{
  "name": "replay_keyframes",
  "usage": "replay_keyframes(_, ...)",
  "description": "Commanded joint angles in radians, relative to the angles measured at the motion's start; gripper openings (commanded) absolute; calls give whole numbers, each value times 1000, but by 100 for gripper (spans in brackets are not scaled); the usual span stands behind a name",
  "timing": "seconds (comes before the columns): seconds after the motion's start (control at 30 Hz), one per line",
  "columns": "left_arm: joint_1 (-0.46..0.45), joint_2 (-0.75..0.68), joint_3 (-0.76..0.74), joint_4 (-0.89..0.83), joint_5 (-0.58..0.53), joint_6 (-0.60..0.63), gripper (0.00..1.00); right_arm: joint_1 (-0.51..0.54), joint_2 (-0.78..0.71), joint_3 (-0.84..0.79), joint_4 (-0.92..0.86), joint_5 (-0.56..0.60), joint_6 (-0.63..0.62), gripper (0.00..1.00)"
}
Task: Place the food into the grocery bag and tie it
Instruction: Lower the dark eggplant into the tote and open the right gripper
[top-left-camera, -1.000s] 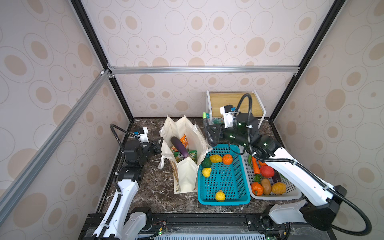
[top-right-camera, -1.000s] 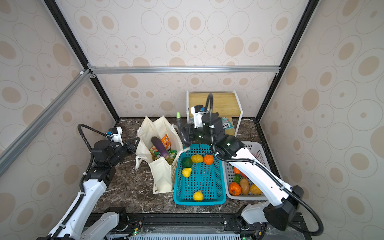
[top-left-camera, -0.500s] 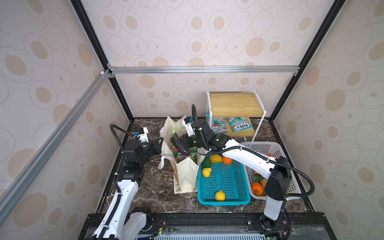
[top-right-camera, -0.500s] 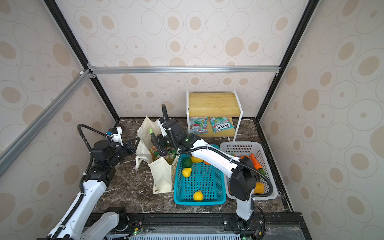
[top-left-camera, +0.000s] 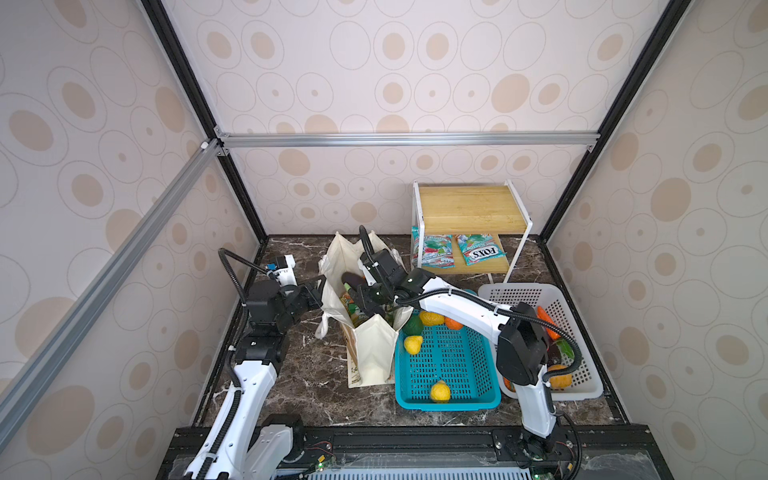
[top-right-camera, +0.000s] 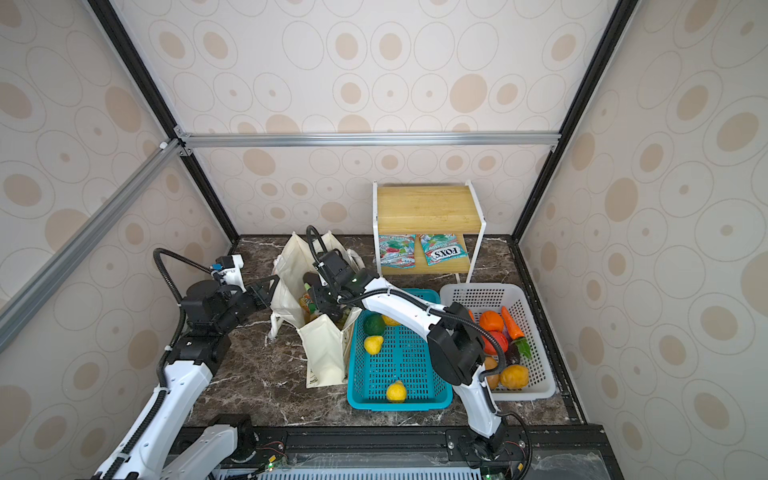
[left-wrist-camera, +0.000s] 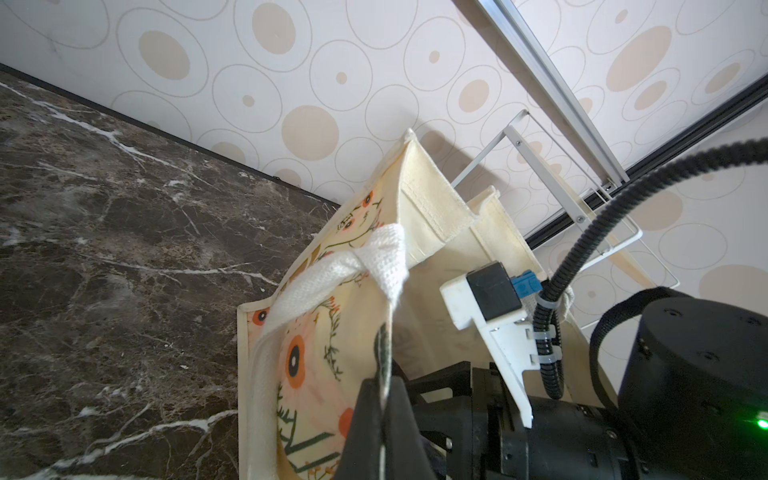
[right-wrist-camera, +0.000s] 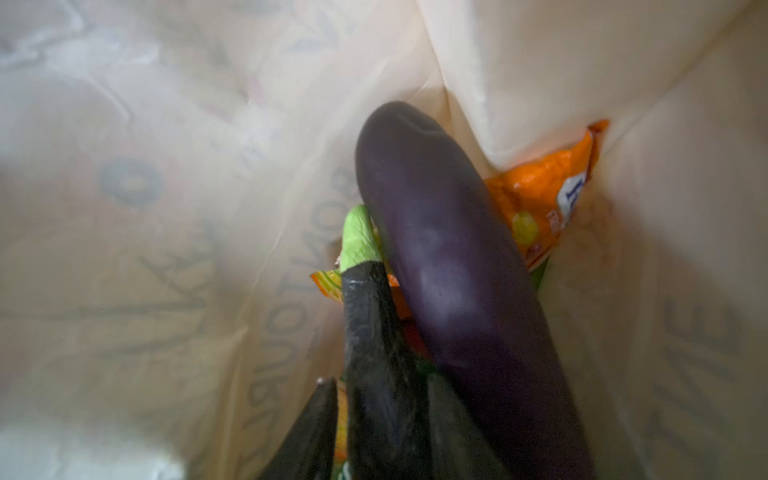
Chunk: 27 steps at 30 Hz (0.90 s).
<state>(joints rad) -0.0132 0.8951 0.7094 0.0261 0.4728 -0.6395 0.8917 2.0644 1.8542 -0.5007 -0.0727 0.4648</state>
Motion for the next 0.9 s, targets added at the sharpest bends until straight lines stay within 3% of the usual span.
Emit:
replay_keyframes(0.0,0,-20,43,-18,3,14,0,22,-33,73,-54,3,-43,54)
replay_keyframes(0.13,1,-20,55,-16,3,9,1,40,-80,158,-119,17,-67,62)
replay_keyframes(0.17,1,-21,58,-14,4,5,2,44,-100,161,-118,17,-67,71)
replay_keyframes(0.23,0,-22,63,-13,4,3,6,49,-142,157,-116,24,-71,74)
replay_keyframes(0.27,-1,-24,63,-13,4,2,9,50,-168,149,-113,31,-71,74)
replay_keyframes(0.3,0,-27,66,-14,4,0,15,50,-195,137,-109,41,-67,88)
replay_keyframes(0.33,1,-29,69,-15,3,-1,24,50,-225,118,-99,49,-66,91)
replay_keyframes(0.37,1,-33,73,-17,-27,-3,33,50,-256,98,-93,62,-69,100)
replay_keyframes(0.57,1,-65,103,-33,-75,-14,73,46,-458,-63,-37,202,-80,99)
replay_keyframes(0.6,1,-71,105,-37,-82,-18,76,42,-492,-99,-21,223,-83,99)
replay_keyframes(0.73,0,-94,97,-57,-97,-17,74,5,-584,-221,-5,255,-62,100)
replay_keyframes(0.87,1,-82,104,-194,-162,77,68,-38,-599,-303,-67,255,0,92)
